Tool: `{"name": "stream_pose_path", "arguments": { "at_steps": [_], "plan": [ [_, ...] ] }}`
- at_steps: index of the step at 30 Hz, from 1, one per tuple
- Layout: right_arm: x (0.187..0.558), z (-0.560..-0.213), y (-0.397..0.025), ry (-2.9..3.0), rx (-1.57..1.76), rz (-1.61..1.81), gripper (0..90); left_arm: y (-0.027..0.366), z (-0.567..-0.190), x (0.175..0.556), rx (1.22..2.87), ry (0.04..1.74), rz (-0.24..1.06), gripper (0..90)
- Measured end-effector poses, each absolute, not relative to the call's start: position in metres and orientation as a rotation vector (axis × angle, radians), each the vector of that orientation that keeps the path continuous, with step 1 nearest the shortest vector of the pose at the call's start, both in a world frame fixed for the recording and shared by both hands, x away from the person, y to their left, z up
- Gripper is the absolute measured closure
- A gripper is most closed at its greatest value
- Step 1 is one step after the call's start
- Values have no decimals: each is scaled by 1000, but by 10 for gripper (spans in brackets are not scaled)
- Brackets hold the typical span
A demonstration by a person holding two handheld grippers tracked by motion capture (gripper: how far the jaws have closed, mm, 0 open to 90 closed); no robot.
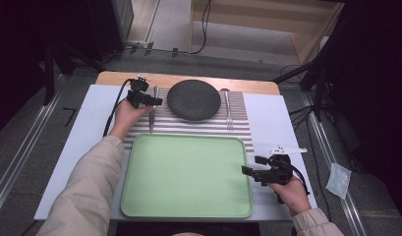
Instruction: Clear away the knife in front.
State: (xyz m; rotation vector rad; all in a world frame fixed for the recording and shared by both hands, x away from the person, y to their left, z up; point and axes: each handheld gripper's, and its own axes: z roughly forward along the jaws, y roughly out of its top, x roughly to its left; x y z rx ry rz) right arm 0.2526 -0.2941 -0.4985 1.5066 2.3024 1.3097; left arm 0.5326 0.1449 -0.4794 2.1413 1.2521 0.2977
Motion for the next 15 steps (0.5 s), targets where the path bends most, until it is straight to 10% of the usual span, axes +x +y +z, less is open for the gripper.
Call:
{"name": "stream_pose_path", "arguments": {
  "at_steps": [15],
  "plan": [
    [253,-499,-294,2305,1508,1305,154,135,-485,531,2211,1325,331,633]
  ]
}}
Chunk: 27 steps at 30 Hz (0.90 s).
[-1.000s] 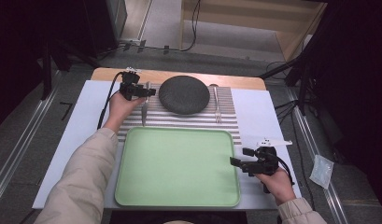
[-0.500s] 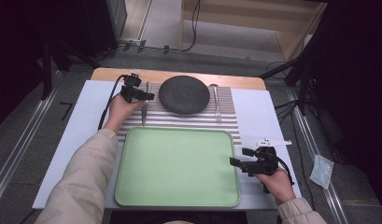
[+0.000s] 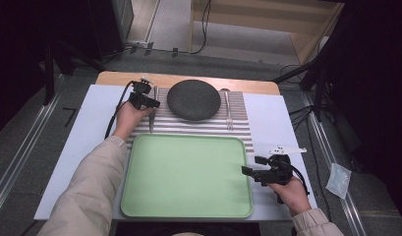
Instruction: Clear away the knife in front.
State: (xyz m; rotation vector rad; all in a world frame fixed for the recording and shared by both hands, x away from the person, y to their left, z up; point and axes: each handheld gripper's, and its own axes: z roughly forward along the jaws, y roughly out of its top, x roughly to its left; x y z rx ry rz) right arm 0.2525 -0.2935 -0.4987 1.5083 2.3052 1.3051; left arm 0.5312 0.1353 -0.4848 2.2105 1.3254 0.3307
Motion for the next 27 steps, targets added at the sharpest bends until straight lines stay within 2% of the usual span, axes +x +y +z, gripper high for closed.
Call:
{"name": "stream_pose_path", "arguments": {
  "at_steps": [7,14,19,24,27],
  "plan": [
    [253,-499,-293,2305,1505,1300,154,126,-486,527,2232,1369,448,735],
    [253,-499,-293,2307,1504,1295,154,124,-488,523,2180,1416,478,783],
    [253,-499,-293,2309,1502,1294,154,128,-488,523,2137,1438,449,803],
    [253,-499,-294,2310,1509,1291,154,137,-486,525,2092,1453,340,804],
    [253,-499,-294,2309,1507,1294,154,143,-481,524,2074,1437,321,805]
  ]
}}
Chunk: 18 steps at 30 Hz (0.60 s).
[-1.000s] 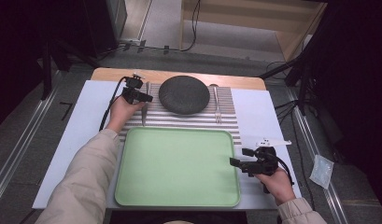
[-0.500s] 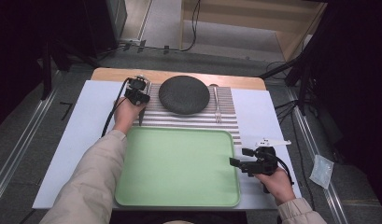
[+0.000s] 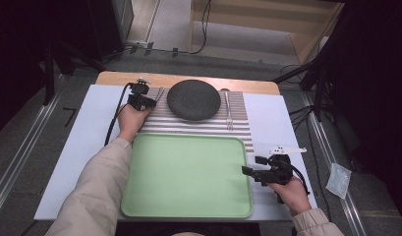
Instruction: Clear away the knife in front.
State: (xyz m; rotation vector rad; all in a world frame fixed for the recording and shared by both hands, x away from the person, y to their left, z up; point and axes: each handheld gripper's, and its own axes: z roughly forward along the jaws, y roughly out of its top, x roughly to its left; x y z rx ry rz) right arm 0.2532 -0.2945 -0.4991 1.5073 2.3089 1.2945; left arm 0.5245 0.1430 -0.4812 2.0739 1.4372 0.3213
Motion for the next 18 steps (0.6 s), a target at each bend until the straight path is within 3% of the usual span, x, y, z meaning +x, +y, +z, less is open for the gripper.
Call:
{"name": "stream_pose_path", "arguments": {
  "at_steps": [18],
  "plan": [
    [254,-499,-294,2307,1512,1290,154,163,-454,510,1949,1340,170,806]
  ]
}}
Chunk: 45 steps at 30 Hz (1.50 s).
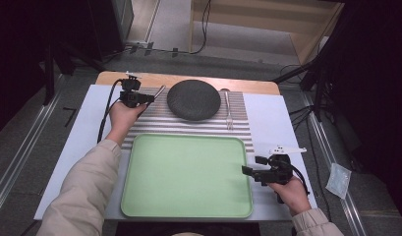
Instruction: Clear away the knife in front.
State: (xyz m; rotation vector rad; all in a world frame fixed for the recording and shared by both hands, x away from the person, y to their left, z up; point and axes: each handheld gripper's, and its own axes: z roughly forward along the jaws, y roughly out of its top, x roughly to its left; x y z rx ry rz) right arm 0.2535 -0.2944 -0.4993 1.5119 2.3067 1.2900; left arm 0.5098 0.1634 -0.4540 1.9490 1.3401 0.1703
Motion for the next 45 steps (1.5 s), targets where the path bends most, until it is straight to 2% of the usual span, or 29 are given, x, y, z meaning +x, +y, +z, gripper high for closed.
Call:
{"name": "stream_pose_path", "arguments": {
  "at_steps": [2,23,45],
  "plan": [
    [253,-499,-295,2305,1514,1290,154,166,-453,508,1925,1331,126,805],
    [254,-500,-295,2299,1516,1285,154,156,-447,465,1939,1153,23,805],
    [253,-499,-294,2301,1508,1293,154,147,-448,425,1976,1070,-40,805]
  ]
}}
